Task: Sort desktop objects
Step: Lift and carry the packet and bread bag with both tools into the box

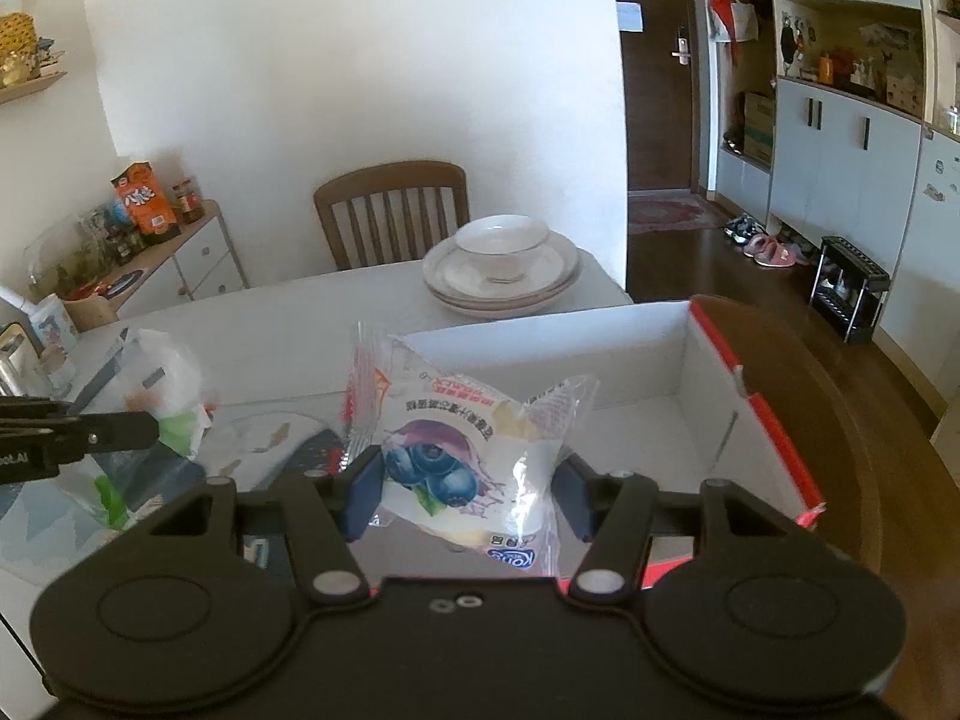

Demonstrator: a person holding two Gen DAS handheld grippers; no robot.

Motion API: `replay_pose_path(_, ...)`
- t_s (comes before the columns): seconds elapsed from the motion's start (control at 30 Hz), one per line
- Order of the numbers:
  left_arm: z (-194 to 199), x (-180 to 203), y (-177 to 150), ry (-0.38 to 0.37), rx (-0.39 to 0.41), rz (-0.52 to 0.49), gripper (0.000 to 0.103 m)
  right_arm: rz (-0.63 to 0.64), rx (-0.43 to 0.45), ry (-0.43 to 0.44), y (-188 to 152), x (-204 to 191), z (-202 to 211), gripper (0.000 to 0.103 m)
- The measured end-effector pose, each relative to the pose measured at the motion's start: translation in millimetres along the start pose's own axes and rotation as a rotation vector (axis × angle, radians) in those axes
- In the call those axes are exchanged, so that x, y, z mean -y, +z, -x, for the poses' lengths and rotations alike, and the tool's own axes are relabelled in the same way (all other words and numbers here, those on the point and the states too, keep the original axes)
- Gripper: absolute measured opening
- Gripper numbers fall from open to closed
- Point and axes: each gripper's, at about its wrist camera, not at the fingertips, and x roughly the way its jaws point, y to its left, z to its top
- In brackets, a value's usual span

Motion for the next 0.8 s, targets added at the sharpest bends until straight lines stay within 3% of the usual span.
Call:
replay_pose_path(0.47,-59.6,70.9,28.5,-0.070,-0.026,-0.102,0.022,0.002,-0.004,-0.051,8.4,63.4,-11.2,0.059)
replay_pose_path(0.8,-109.3,97.3,36.1,-0.069,-0.082,-0.159,0.022,0.028,-0.054,-0.051,9.9,80.8,-39.2,0.059)
